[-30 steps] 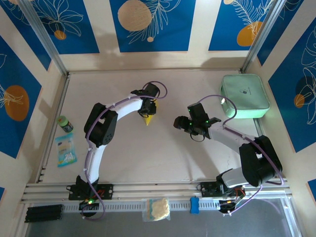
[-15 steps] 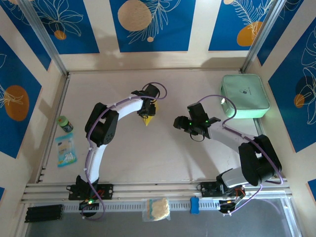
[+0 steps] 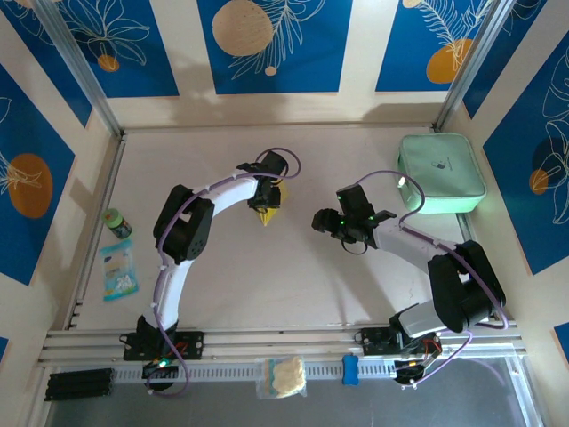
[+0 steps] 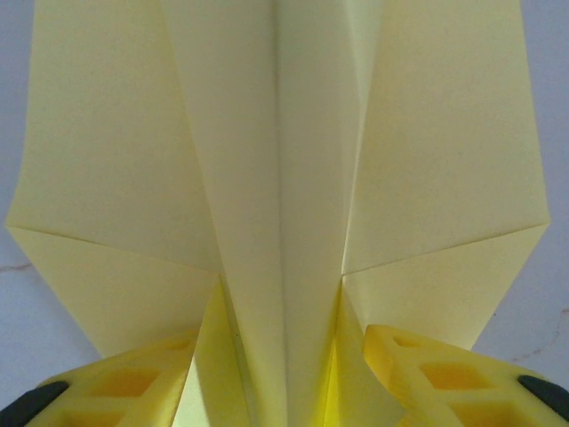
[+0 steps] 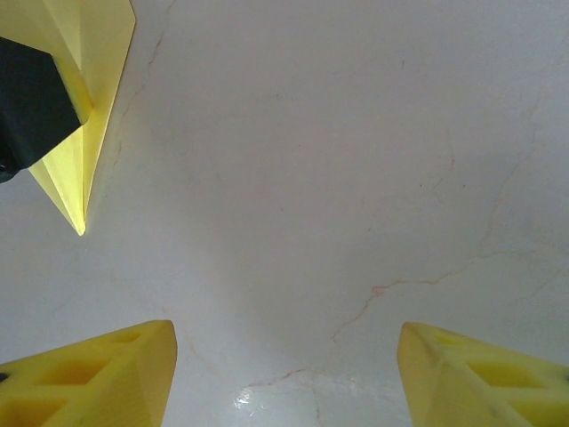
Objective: Fold a paper plane with a square sheet of paper (pick it up from the middle)
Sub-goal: Move the paper to the top-center of the table.
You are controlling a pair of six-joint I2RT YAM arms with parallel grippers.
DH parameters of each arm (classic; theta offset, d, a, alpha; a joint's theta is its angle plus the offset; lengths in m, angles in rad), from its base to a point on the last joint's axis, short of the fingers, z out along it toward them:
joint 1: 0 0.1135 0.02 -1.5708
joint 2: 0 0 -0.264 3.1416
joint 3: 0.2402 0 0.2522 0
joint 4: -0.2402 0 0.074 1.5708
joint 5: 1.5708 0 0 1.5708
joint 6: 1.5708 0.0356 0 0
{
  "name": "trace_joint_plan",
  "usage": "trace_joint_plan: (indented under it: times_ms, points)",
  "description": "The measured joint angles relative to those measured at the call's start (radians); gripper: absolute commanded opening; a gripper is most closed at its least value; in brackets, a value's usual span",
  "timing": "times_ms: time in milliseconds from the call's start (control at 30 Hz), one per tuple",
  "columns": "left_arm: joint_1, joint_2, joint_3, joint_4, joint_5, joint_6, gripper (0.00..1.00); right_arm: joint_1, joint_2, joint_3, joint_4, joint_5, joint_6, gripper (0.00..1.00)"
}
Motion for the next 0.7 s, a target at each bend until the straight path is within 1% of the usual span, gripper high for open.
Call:
trace_joint_plan:
  times_ms: [267,367,700]
  points:
    - [0.002,-0.002,0.010,-0.003,0.014,-0.022,0.48,0.000,0.000,0.002,0.000,0.000,0.002,0.67]
    - [0.002,-0.014,0.010,-0.003,0.022,-0.043,0.50,0.000,0.000,0.003,0.000,0.000,0.004,0.68]
    - [0.002,-0.159,-0.029,0.028,0.027,-0.087,0.55,-0.010,0.000,0.003,0.003,-0.003,0.005,0.68]
